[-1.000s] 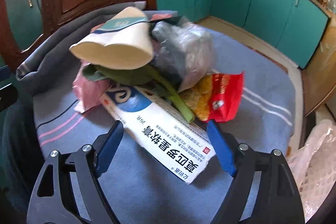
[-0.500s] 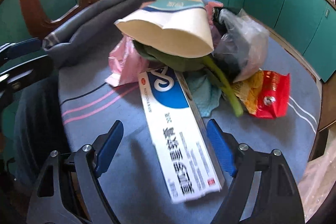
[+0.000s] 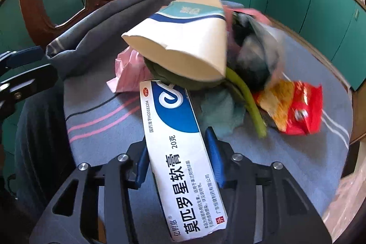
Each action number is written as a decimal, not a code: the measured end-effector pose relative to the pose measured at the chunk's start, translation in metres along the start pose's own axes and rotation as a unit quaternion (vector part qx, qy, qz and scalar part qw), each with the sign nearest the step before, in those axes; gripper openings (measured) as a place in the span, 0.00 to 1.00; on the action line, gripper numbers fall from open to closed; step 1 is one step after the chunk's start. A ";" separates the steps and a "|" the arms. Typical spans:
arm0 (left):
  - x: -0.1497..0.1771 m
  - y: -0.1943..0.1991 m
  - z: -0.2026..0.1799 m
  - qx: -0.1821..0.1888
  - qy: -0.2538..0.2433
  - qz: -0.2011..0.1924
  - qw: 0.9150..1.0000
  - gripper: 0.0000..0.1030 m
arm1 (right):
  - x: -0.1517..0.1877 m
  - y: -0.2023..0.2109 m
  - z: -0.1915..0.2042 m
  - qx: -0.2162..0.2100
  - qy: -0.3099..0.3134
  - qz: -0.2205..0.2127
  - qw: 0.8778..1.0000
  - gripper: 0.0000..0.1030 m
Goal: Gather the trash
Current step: 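Lift the white ointment box up off the seat with the right tool, then close the left tool on the pink plastic bag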
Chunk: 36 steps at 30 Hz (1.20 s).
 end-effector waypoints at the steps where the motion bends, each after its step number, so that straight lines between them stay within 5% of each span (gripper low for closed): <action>1: 0.000 -0.001 -0.001 0.001 0.000 -0.001 1.000 0.88 | 0.003 0.005 -0.004 0.000 -0.008 0.001 1.000 0.45; 11: -0.009 -0.023 -0.020 0.050 0.021 0.007 0.998 0.88 | 0.031 0.031 -0.029 0.016 -0.078 -0.004 0.997 0.45; 17: -0.019 -0.058 -0.045 0.045 -0.016 0.028 0.998 0.88 | 0.028 0.038 -0.036 0.011 -0.077 -0.011 0.997 0.50; 23: -0.020 -0.084 -0.049 -0.004 -0.042 0.031 0.999 0.87 | 0.029 0.037 -0.032 0.018 -0.070 -0.007 0.997 0.53; 26: -0.019 -0.088 -0.052 -0.013 -0.058 0.031 0.998 0.64 | 0.029 0.033 -0.030 0.020 -0.071 -0.002 0.997 0.53; 28: -0.014 -0.093 -0.054 -0.014 -0.063 0.044 0.997 0.38 | 0.027 0.029 -0.028 0.021 -0.070 -0.001 0.997 0.54; 31: -0.008 -0.095 -0.045 -0.004 -0.047 0.049 0.998 0.23 | 0.024 0.023 -0.024 0.021 -0.070 -0.001 0.997 0.55; 36: -0.003 -0.087 -0.034 -0.008 -0.042 0.041 0.998 0.21 | 0.025 0.021 -0.023 0.025 -0.067 0.000 0.997 0.56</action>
Point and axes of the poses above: each gripper's, at about its wrist camera, not at the fingertips, and y roughly against the way its jaws point, z to its left, x to its underside, the point moved 8 cm from there along -y, roughly the way its jaws point, and after that the axes turned 5 degrees about -y, right-handed, at the moved point
